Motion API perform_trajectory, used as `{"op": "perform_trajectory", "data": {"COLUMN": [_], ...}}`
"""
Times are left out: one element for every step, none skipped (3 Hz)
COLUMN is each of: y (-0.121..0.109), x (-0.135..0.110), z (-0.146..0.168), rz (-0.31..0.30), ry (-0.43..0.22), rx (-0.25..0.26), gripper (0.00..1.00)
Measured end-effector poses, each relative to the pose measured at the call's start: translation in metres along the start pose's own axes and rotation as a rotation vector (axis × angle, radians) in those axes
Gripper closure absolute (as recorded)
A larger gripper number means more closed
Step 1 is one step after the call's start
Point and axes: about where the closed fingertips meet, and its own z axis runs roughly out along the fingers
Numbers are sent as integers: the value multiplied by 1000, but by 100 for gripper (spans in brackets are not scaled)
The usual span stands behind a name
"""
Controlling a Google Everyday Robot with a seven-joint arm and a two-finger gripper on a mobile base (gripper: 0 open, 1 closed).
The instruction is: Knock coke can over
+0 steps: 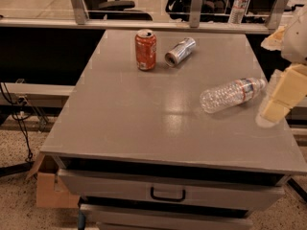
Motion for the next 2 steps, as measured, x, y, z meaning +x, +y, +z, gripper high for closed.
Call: {"op": "perform_trajectory", "data": {"y": [-22, -44], "x": [-14, -50], "z": [22, 38], "rz": [170, 301], "ry": [-216, -444], "rx": [-7, -8], "gripper": [0, 0]}}
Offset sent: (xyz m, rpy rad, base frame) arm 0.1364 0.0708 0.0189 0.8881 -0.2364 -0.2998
